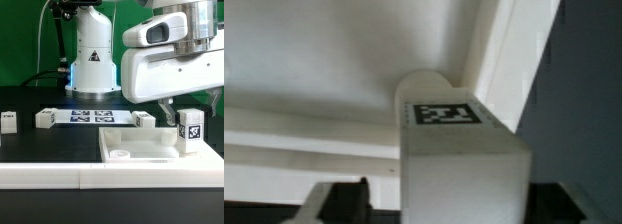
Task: Assemble one leg
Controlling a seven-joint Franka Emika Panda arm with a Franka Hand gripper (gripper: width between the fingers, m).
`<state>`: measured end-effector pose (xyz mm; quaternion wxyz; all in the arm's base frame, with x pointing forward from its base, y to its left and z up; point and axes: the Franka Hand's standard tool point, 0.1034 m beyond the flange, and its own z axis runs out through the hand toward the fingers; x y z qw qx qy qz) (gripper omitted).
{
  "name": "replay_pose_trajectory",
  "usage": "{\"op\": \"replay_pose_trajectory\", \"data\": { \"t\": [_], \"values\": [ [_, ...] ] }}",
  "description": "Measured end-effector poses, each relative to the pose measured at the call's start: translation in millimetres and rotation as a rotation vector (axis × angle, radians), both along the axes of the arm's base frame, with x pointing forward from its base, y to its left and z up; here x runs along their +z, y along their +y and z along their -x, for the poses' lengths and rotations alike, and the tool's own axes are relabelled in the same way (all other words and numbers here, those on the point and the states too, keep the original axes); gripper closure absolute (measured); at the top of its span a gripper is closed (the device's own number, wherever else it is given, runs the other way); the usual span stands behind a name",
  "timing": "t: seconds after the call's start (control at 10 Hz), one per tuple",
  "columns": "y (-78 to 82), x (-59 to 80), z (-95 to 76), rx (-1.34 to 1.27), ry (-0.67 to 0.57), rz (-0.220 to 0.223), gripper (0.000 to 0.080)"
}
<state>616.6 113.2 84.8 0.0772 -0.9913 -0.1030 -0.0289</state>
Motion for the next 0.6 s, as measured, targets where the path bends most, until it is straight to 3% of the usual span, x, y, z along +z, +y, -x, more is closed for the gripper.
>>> {"op": "replay_pose_trajectory", "data": {
  "t": [0.1, 0.4, 0.6],
  "values": [
    [-0.3, 0.1, -0.3, 0.0, -0.001, 0.0, 0.0508],
    [-0.3, 0.1, -0.4, -0.022, 0.002, -0.001, 0.0508],
    [0.5, 0.5, -0.7, -0.184, 0.026, -0.002, 0.0508]
  ]
}}
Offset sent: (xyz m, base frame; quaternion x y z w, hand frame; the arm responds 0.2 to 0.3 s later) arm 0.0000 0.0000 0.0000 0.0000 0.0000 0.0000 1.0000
